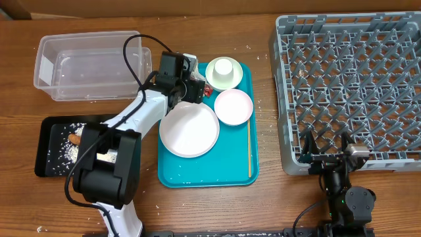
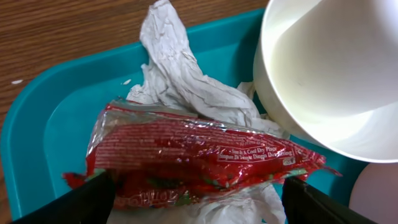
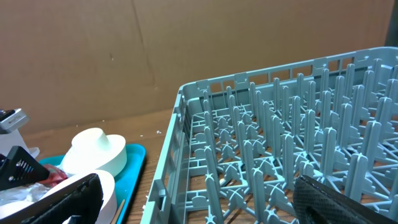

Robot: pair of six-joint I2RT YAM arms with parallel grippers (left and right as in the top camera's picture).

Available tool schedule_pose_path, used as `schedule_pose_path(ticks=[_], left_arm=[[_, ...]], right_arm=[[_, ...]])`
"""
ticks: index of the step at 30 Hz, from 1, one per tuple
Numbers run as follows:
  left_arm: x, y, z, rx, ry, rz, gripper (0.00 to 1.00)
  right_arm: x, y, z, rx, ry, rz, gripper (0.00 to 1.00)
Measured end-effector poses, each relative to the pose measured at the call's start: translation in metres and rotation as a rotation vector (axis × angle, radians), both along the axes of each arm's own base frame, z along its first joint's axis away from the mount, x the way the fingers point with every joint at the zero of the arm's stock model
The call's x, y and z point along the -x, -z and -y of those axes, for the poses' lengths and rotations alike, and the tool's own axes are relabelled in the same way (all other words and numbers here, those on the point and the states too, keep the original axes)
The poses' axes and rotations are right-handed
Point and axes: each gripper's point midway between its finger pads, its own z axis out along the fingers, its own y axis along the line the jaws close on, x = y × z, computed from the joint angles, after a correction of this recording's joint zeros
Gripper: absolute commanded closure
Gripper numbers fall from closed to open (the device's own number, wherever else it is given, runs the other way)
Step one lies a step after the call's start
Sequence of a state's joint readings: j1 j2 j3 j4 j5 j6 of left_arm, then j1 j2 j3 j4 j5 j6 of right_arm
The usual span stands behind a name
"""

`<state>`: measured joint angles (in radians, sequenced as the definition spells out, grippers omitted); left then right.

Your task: Sort waste into correct bins and load items into the dishwasher

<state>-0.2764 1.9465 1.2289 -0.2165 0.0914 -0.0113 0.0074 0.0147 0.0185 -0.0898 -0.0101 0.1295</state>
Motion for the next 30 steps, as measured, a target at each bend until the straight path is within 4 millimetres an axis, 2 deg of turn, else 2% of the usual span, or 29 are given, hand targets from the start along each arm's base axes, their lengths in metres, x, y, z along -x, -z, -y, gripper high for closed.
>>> schedule_pose_path(ticks=[5,10,19,30], left_arm=[[0.005,0.005,0.008,-0.015,0.039,-0.01,0.16],[0.01,0.009,0.008,-0.03,0.054,-0.031,0.18],[0.037,0.024,0.0,-0.069,0.058,-0.165,0.16],[0.04,0.025,-0.004,-0.089,0.052,-0.178,0.39]], right_arm=[[0.0,0.0,0.0,0.0,0.0,0.0,0.0],[0.0,0.0,0.0,0.0,0.0,0.0,0.0],[0.0,0.0,0.0,0.0,0.0,0.0,0.0],[0.0,0.0,0.0,0.0,0.0,0.0,0.0]])
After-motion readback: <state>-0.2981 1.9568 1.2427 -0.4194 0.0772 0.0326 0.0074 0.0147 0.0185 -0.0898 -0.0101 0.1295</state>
